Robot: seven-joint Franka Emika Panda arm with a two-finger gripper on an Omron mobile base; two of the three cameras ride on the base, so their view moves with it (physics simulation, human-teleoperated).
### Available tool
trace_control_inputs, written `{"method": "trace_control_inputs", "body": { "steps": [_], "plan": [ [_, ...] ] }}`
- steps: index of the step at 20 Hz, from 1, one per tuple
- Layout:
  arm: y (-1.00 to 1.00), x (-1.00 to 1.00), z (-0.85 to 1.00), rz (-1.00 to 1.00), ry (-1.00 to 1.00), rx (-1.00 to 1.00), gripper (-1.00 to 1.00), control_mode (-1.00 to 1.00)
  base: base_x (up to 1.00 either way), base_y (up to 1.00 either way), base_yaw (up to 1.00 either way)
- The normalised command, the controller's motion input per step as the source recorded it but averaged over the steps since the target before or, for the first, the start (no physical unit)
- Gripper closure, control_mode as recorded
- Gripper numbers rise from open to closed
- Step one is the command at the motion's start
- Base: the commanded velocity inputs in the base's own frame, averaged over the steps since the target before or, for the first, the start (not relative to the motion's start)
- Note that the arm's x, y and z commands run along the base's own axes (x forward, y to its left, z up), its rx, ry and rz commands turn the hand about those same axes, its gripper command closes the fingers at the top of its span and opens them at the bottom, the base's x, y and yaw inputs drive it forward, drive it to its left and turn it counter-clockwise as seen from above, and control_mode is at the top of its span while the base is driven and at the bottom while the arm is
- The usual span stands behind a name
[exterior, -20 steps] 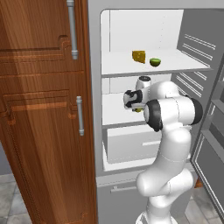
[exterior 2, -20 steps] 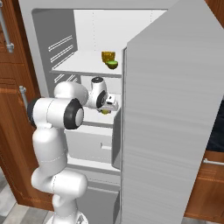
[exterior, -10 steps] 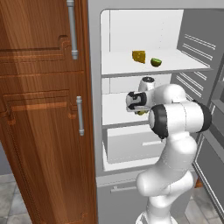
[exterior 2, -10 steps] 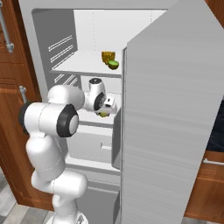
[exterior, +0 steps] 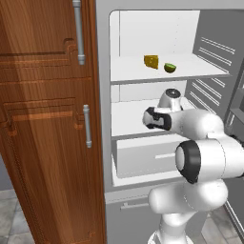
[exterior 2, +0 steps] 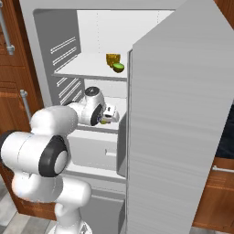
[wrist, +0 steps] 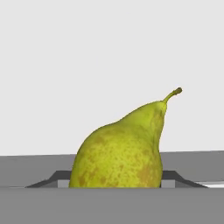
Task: Pick up the pear and kiwi from the fridge and place one fruit on each plate on the dining counter.
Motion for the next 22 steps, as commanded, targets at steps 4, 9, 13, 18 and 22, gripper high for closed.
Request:
{"method": "trace_control_inputs", "body": {
  "steps": [4, 9, 13, 18, 22],
  "plan": [
    [0.01, -0.5, 0.98, 0.02, 0.0, 0.0, 1.0, -1.0, 0.0, 0.0, 0.0],
    [0.05, -0.72, 1.0, 0.03, 0.11, 0.0, 1.0, -1.0, 0.0, 0.0, 0.0],
    [0.14, -0.78, 0.8, 0.05, 0.15, 0.0, 1.0, -1.0, 0.0, 0.0, 0.0],
    [0.18, -0.93, 0.22, 0.07, 0.13, 0.0, 1.0, -1.0, 0.0, 0.0, 0.0],
    [0.16, -0.95, 0.0, 0.07, 0.09, 0.0, 1.0, -1.0, 0.0, 0.0, 0.0]
  ]
}}
